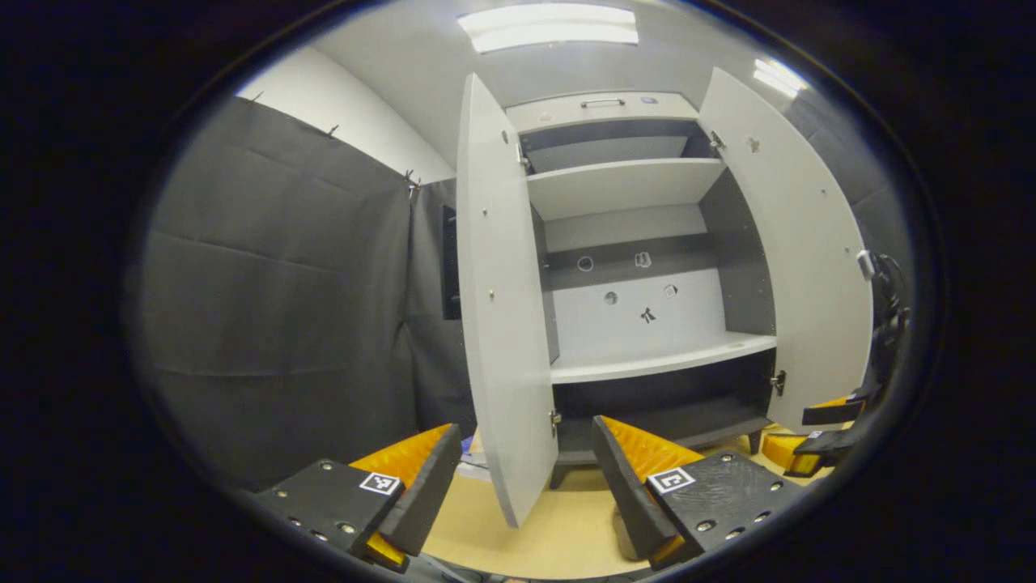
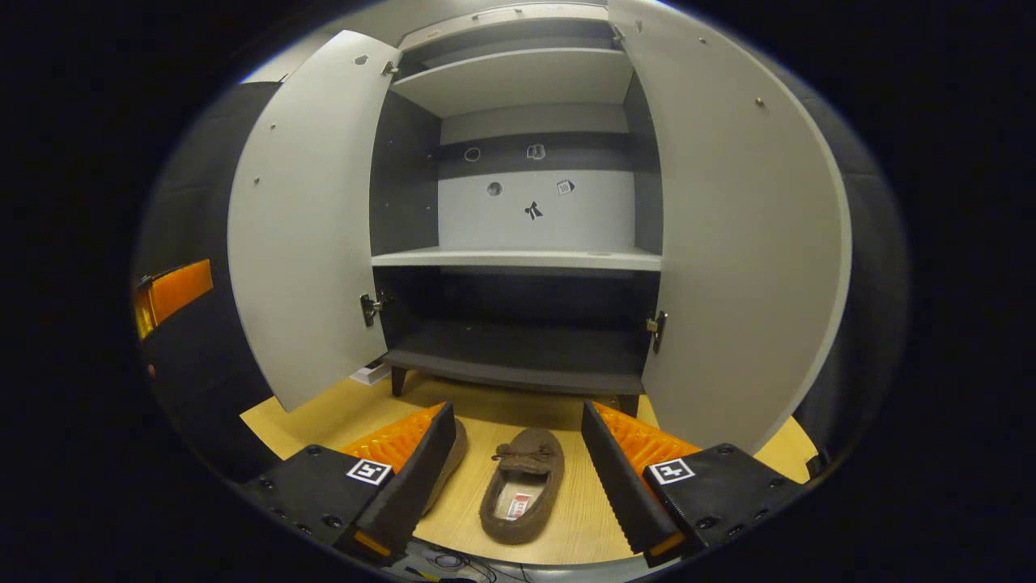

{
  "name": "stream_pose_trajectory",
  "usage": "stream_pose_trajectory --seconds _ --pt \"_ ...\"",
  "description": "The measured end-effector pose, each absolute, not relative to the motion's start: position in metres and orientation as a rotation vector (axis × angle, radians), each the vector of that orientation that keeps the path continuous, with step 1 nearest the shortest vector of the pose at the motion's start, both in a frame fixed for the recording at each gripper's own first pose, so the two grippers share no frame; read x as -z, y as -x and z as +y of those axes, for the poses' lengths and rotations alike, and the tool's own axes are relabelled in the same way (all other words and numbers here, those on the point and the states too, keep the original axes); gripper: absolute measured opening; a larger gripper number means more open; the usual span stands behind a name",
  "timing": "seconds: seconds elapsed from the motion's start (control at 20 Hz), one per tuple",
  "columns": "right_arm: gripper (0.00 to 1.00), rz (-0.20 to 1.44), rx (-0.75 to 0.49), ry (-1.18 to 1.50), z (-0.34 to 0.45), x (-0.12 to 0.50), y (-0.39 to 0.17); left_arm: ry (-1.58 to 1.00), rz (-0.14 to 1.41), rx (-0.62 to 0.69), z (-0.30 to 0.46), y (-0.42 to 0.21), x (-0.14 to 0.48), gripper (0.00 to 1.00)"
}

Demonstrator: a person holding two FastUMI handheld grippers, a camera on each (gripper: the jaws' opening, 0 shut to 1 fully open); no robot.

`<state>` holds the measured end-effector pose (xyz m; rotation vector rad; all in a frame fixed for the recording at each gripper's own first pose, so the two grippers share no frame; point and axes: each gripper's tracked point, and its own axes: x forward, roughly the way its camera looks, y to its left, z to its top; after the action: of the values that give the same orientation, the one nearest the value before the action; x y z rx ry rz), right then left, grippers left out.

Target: Grab one shoe with the right hand and put it into the shoe cabinet, grab the other shoe with the left hand and put it into the shoe cabinet; then close the right door with the right hand and the left door with the left hand.

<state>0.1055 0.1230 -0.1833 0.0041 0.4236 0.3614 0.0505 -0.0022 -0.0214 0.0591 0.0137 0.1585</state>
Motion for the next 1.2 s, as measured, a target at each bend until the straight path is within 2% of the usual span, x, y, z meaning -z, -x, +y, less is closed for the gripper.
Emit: stream_pose_trajectory --seconds 0.6,0.7,0.75,0.8,0.9,0.95,1.0,1.15,1.2 --pt "0.98 0.697 -0.429 0.006 0.151 0.274 -0.118 -0.069 0.064 -0.247 0.036 -0.052 0.04 0.94" --pt "0.96 0.744 -0.439 -0.001 0.157 0.289 -0.115 -0.069 0.068 -0.255 0.04 -0.052 0.042 0.94" --pt "0.87 0.765 -0.442 0.001 0.158 0.296 -0.114 -0.067 0.07 -0.259 0.041 -0.051 0.044 0.94" --pt "0.94 0.781 -0.447 0.0 0.161 0.302 -0.114 -0.065 0.076 -0.263 0.043 -0.051 0.045 0.94" --pt "0.82 0.817 -0.451 0.006 0.164 0.315 -0.113 -0.062 0.084 -0.27 0.047 -0.052 0.049 0.94" --pt "0.79 0.841 -0.454 0.009 0.166 0.322 -0.11 -0.061 0.088 -0.273 0.048 -0.052 0.05 0.94" --pt "0.84 0.858 -0.453 0.011 0.168 0.329 -0.11 -0.061 0.09 -0.276 0.049 -0.053 0.051 0.94" --pt "0.84 0.904 -0.45 0.044 0.17 0.349 -0.111 -0.058 0.098 -0.283 0.051 -0.052 0.054 0.94" --pt "0.83 0.915 -0.449 0.048 0.171 0.353 -0.113 -0.059 0.099 -0.284 0.052 -0.052 0.054 1.0"
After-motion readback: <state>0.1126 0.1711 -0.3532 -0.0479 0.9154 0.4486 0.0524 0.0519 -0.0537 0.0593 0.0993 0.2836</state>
